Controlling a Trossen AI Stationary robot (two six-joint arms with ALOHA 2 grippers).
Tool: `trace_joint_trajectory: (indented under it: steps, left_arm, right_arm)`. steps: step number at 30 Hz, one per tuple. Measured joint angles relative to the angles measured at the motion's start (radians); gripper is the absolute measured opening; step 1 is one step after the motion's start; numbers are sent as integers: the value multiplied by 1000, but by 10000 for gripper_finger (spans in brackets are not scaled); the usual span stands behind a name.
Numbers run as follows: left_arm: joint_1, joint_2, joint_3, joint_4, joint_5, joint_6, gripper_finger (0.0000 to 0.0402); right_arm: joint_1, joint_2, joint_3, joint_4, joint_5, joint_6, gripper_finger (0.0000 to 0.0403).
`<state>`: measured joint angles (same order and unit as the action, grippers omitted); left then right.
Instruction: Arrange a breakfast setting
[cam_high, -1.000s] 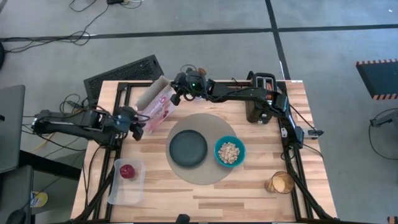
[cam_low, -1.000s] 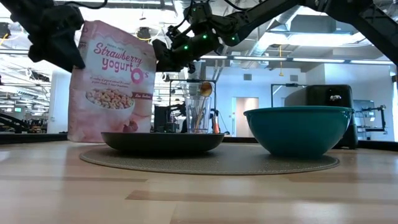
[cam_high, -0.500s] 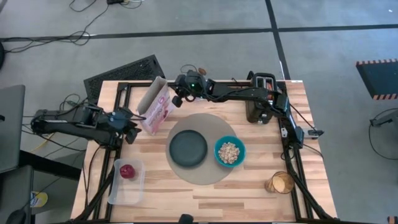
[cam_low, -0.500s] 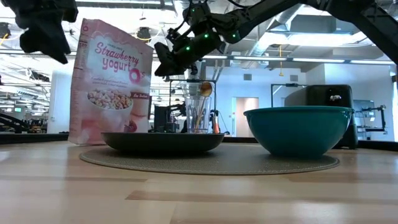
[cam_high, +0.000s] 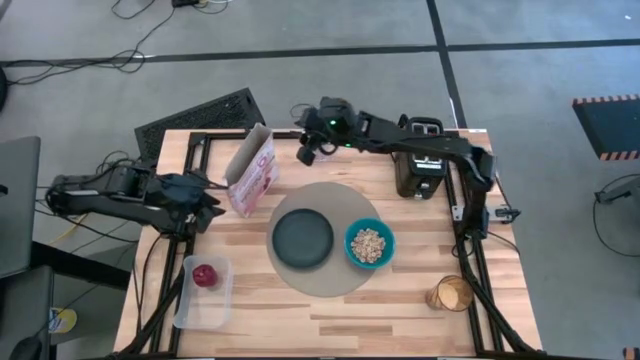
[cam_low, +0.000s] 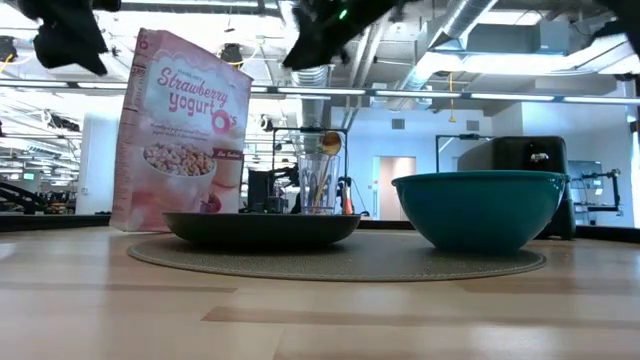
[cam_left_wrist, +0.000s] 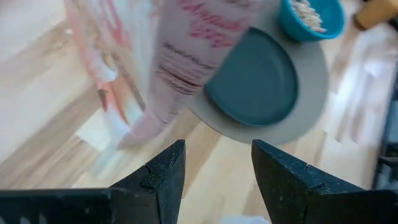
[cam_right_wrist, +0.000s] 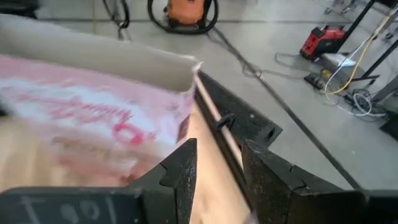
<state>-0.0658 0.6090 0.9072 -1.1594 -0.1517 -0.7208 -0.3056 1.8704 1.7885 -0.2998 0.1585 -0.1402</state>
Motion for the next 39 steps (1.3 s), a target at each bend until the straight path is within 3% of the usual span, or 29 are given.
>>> trace_joint_trajectory:
  steps: [9,18,28,34,39]
  left_arm:
    - [0,1,68,0,41,60,169]
    - [0,2,71,38,64,49,169]
    - [0,2,71,158,132,115,169]
    - [-27,2,71,217,221,134,169]
    - [-105,10,71,239,271,127,169]
  right_arm:
    - [123,-211,0,-277,-77,16,151]
    - [358,-284,0,-456,-79,43,149]
    - [545,-280,-16,-498,-70,173,147]
    - [596,-293,-97,-477,74,340,147]
    - [607,-292,-161,-439,107,455,147]
